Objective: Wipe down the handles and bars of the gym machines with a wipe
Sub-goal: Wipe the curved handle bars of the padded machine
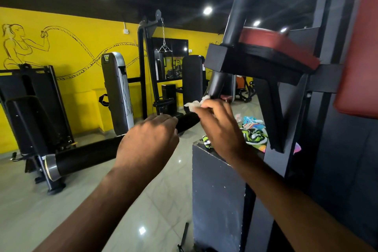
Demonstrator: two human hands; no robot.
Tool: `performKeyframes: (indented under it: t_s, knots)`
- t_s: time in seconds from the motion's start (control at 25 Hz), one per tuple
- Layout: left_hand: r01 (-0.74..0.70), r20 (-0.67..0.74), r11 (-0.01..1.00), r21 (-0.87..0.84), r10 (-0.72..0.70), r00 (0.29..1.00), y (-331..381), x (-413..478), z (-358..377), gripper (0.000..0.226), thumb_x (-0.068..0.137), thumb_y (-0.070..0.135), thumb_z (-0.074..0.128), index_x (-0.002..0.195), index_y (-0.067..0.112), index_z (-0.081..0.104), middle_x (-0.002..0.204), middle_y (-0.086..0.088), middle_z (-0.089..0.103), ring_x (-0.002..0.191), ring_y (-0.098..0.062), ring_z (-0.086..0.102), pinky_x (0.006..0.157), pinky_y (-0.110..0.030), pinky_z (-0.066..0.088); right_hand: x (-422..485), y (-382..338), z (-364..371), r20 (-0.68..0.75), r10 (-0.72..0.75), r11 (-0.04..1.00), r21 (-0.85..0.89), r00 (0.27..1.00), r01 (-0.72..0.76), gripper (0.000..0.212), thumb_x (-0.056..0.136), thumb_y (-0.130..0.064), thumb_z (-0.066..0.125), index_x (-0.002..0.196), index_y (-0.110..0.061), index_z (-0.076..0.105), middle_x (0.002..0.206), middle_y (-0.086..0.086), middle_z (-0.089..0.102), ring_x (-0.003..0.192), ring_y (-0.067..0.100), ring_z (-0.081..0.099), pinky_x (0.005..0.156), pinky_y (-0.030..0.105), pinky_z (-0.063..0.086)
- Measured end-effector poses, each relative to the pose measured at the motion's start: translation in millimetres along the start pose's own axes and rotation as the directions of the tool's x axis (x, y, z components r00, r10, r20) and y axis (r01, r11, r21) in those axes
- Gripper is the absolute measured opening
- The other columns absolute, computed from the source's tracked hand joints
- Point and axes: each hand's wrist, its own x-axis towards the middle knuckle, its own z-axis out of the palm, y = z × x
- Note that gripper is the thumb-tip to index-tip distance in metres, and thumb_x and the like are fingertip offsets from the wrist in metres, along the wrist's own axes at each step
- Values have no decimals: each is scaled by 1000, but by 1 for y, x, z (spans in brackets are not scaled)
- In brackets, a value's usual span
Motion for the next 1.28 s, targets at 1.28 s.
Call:
performKeyframes:
  t_s: [1.28]
  knots:
    - [-52,-17,999,-4,52,999,0,15,11,26,99,35,50,119,24,61,106,4,64,87,-15,60,69,-32,54,30,18,-29,405,-227,916,-221,886,335,35,86,-2,58,121,-3,61,122,13,58,112,29,52,80,36,57]
